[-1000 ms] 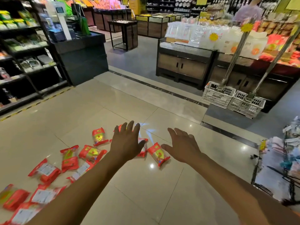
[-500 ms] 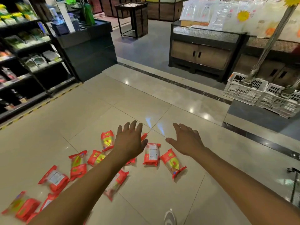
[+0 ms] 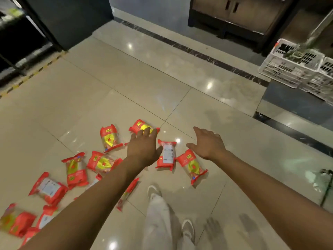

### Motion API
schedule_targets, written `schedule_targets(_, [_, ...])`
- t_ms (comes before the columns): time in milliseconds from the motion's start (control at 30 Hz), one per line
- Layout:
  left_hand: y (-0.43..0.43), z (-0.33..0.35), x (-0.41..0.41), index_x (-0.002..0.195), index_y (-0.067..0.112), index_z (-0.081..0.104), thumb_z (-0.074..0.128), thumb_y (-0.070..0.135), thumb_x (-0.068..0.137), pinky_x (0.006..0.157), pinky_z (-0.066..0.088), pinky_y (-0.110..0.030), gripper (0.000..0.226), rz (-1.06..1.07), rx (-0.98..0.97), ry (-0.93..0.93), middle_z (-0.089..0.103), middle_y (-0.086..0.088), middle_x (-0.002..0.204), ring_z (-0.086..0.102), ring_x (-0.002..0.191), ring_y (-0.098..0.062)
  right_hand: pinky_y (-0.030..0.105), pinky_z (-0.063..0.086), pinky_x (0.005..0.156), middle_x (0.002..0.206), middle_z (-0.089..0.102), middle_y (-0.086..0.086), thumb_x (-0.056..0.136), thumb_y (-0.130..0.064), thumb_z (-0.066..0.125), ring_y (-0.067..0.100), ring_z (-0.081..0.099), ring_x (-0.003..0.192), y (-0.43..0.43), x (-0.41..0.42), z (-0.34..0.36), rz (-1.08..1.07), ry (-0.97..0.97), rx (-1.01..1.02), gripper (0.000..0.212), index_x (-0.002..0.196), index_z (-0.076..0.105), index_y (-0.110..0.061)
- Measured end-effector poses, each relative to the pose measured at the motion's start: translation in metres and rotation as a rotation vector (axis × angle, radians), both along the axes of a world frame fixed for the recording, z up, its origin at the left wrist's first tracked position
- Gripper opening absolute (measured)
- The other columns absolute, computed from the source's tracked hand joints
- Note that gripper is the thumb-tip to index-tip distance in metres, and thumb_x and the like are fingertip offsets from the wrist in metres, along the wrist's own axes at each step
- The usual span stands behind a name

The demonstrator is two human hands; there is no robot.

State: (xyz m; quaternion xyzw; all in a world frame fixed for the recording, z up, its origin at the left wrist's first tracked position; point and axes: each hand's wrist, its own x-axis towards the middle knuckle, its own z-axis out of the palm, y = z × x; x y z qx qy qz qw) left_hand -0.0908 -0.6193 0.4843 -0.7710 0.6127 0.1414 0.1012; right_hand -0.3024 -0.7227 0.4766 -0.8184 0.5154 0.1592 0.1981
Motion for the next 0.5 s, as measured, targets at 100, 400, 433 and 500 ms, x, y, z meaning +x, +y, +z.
schedule_targets(100, [-0.038, -0.051, 0.025, 0.158, 0.017, 0.023, 0.050, 0.054, 0.097, 0.111, 0.036, -0.046, 0.077, -0.023, 0.065, 0.074, 0.028, -0.010, 0.164, 0.039, 0.142, -0.034, 0.047, 0.033, 0.111, 0.154, 0.043, 0.011, 0.095, -0.062, 0.047, 0.033, 0.043, 0.138, -0.029, 0.017, -0.042, -0.054, 0.055, 0.053, 0.080, 0.157, 0.021, -0.019])
schedule_targets(400, [-0.111, -0.255, 0.066, 0.155, 0.012, 0.027, 0.048, 0.053, 0.098, 0.103, 0.042, -0.045, 0.073, -0.023, 0.264, 0.170, 0.039, -0.012, 0.154, 0.044, 0.135, -0.034, 0.043, 0.038, 0.108, 0.153, 0.043, 0.013, 0.097, -0.062, 0.046, 0.033, 0.046, 0.136, -0.101, 0.028, -0.227, -0.113, 0.216, 0.198, 0.083, 0.160, 0.014, -0.018])
schedule_targets(433, [-0.115, -0.281, 0.066, 0.153, 0.012, 0.028, 0.049, 0.052, 0.097, 0.101, 0.043, -0.045, 0.072, -0.022, 0.285, 0.176, 0.041, -0.012, 0.152, 0.046, 0.133, -0.034, 0.043, 0.038, 0.107, 0.152, 0.045, 0.013, 0.097, -0.060, 0.048, 0.033, 0.046, 0.135, -0.108, 0.026, -0.252, -0.123, 0.216, 0.221, 0.083, 0.160, 0.013, -0.018])
schedule_targets(500, [-0.123, -0.335, 0.067, 0.151, 0.011, 0.030, 0.049, 0.052, 0.097, 0.096, 0.045, -0.044, 0.070, -0.029, 0.330, 0.187, 0.044, -0.012, 0.149, 0.048, 0.129, -0.035, 0.044, 0.039, 0.104, 0.149, 0.047, 0.014, 0.096, -0.055, 0.054, 0.034, 0.048, 0.132, -0.115, 0.022, -0.305, -0.152, 0.202, 0.270, 0.084, 0.160, 0.014, -0.018])
